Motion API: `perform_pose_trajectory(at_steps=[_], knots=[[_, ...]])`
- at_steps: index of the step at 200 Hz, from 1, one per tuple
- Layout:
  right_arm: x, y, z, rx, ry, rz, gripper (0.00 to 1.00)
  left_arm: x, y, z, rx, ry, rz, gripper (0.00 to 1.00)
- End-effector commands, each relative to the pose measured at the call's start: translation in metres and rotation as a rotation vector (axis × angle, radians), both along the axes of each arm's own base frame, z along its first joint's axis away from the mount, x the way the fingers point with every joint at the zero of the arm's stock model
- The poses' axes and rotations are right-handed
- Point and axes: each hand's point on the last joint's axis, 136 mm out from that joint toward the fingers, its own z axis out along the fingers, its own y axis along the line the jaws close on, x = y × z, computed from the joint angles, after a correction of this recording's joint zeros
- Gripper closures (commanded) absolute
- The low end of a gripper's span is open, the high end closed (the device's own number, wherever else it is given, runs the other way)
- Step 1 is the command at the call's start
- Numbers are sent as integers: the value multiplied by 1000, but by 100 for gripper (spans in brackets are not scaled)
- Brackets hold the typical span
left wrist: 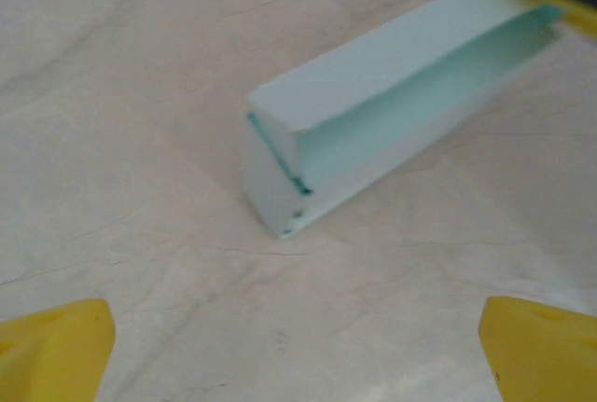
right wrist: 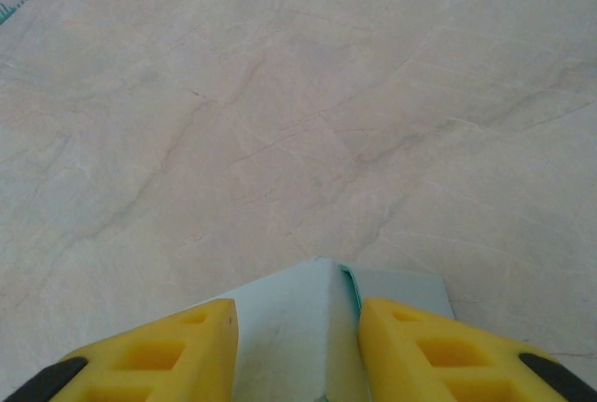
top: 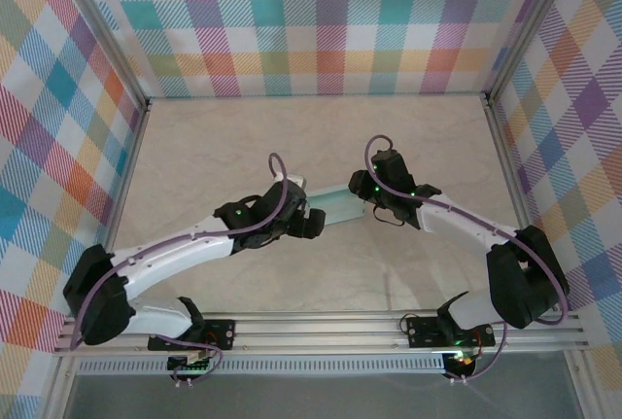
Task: Fold the paper box
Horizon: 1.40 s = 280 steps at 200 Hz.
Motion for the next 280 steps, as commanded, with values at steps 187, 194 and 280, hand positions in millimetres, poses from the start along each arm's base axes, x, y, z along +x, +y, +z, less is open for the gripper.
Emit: perform_pose_trajectory(at_steps=[187,194,280], knots=[[-31,-19,-48,-83,135,-2,59,29,11,-77,-254,472,286,66],[-32,-21,-50,-88,138,-4,59,26,13,-82,-245,480,288,66],[-36,-14,-76,-63,143,71,68,9,32,-135,-111,545,289,78]])
